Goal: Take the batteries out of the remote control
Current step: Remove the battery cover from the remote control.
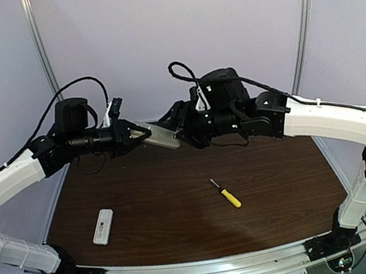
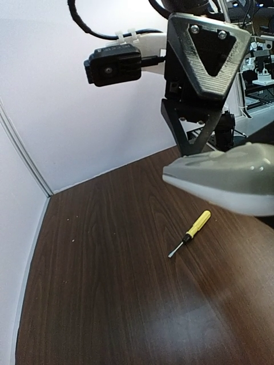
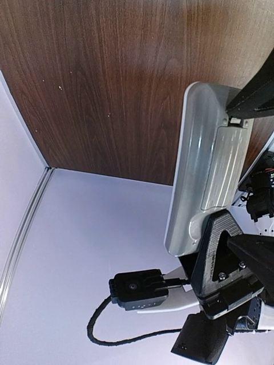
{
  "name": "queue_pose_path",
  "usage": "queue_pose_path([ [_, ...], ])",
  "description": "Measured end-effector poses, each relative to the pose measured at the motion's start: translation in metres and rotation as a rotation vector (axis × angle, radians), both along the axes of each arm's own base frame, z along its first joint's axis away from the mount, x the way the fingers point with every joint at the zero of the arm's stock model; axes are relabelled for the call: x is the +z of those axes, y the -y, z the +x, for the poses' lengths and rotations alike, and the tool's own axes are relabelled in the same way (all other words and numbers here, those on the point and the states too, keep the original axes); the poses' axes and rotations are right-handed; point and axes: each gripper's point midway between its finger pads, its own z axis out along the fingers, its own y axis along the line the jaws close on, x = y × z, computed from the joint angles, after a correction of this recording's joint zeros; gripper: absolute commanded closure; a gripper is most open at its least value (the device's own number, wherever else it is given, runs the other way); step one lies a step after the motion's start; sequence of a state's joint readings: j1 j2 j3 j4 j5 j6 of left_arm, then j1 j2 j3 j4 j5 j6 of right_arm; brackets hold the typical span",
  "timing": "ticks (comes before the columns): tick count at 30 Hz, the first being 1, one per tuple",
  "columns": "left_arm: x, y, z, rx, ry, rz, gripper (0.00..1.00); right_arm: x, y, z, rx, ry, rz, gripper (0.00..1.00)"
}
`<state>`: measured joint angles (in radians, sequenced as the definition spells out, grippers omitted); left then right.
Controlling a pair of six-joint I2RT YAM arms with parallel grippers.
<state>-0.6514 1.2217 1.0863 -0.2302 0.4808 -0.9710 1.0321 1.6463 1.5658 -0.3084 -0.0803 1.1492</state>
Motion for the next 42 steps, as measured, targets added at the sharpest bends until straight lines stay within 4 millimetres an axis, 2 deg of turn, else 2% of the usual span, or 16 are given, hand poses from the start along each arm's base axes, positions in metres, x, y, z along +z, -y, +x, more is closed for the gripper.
queue_pose_path([
  [13, -0.007, 0.025, 0.003, -0.007, 0.013, 0.001, 1.00, -0.008, 0.022, 0.003, 0.009, -0.015, -0.023, 0.31],
  [24, 0.005, 0.053, 0.005, -0.050, 0.033, -0.024, 1.00, 0.005, 0.050, -0.002, -0.014, 0.000, -0.001, 0.31],
  [37, 0.011, 0.062, 0.001, -0.060, 0.054, -0.036, 1.00, 0.003, 0.066, -0.011, -0.019, -0.001, -0.003, 0.31],
  [42, 0.014, 0.065, -0.003, -0.070, 0.060, -0.043, 1.00, 0.009, 0.072, -0.011, -0.035, 0.011, 0.004, 0.31],
])
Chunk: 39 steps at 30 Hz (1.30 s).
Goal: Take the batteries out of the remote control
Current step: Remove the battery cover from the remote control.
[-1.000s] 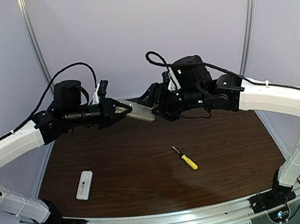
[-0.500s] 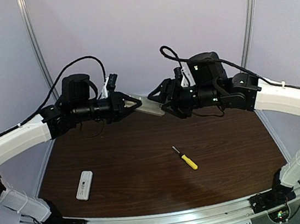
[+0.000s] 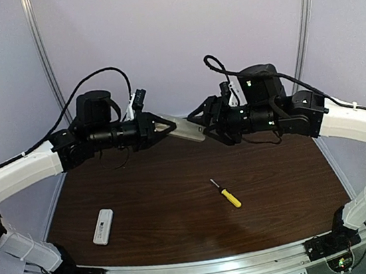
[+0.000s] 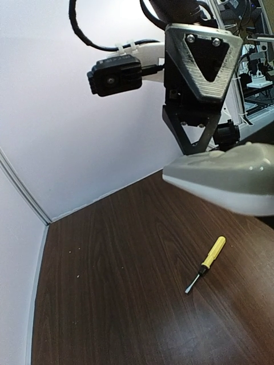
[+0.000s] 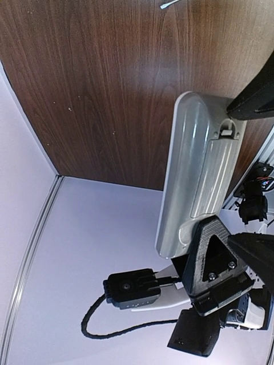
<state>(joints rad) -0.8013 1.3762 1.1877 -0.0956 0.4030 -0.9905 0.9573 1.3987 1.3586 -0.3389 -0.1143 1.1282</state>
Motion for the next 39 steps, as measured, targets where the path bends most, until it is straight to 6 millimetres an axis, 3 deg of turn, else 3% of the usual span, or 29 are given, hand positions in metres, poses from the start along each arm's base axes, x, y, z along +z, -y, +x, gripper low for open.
queue_pose_path([
  [39, 0.0070, 0.0041, -0.0008, 0.024, 0.031, -0.014, 1.00, 0.0028, 0.0027, 0.0007, -0.019, 0.009, -0.003, 0.34],
])
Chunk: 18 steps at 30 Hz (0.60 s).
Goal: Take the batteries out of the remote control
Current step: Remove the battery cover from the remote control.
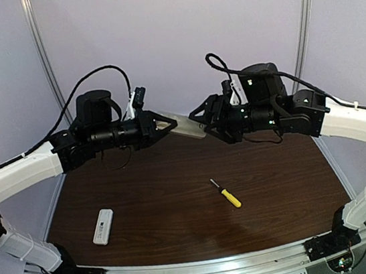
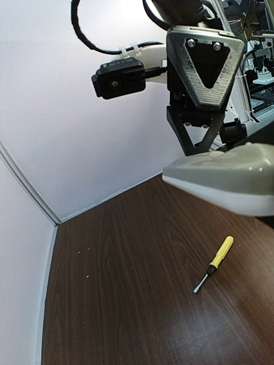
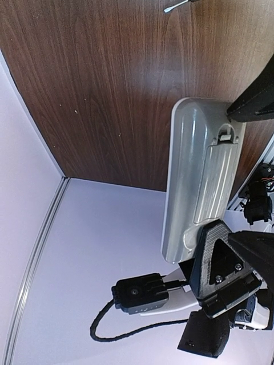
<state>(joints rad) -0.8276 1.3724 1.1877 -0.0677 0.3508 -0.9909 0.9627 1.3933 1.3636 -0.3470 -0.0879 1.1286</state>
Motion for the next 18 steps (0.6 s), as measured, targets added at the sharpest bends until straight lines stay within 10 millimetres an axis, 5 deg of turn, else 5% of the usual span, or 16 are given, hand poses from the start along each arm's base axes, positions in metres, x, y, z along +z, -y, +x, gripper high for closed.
queue_pose_path([
  [18, 0.0004, 0.0004, 0.0001, 0.002, 0.003, -0.001, 1.00, 0.0074, -0.0100, -0.0055, 0.029, 0.018, 0.030, 0.34],
])
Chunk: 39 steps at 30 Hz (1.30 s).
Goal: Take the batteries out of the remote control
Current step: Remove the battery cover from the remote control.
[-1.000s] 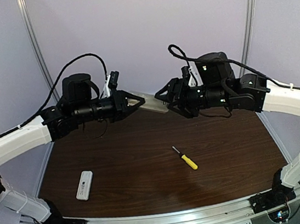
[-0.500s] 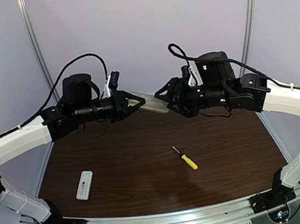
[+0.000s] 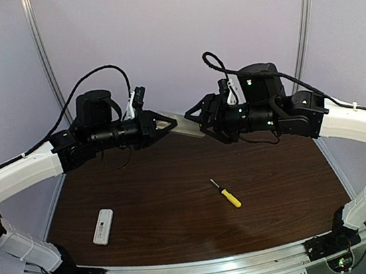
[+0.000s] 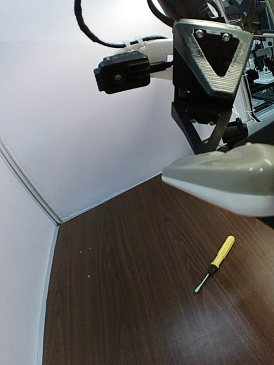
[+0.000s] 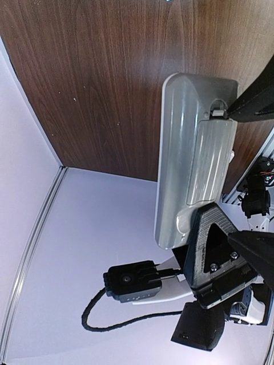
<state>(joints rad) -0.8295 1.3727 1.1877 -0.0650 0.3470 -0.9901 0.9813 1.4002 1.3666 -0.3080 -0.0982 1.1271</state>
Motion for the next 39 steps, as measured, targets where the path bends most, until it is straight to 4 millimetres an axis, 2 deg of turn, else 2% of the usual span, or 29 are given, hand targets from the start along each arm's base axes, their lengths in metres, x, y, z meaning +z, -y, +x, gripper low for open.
queue_pose_path([
  [9, 0.001, 0.003, -0.005, -0.018, 0.001, -0.004, 1.00, 0.012, -0.006, 0.000, 0.019, 0.043, 0.023, 0.34],
  [16, 0.003, 0.006, -0.008, -0.033, 0.007, -0.012, 1.00, 0.019, 0.006, 0.008, -0.031, 0.077, -0.069, 0.35],
  [26, 0.003, 0.006, -0.008, -0.027, 0.007, -0.010, 1.00, 0.010, 0.012, 0.008, -0.049, 0.062, -0.116, 0.36],
  [39, 0.002, 0.005, -0.006, -0.016, 0.008, -0.007, 1.00, 0.004, 0.008, 0.004, -0.040, 0.055, -0.123, 0.36],
])
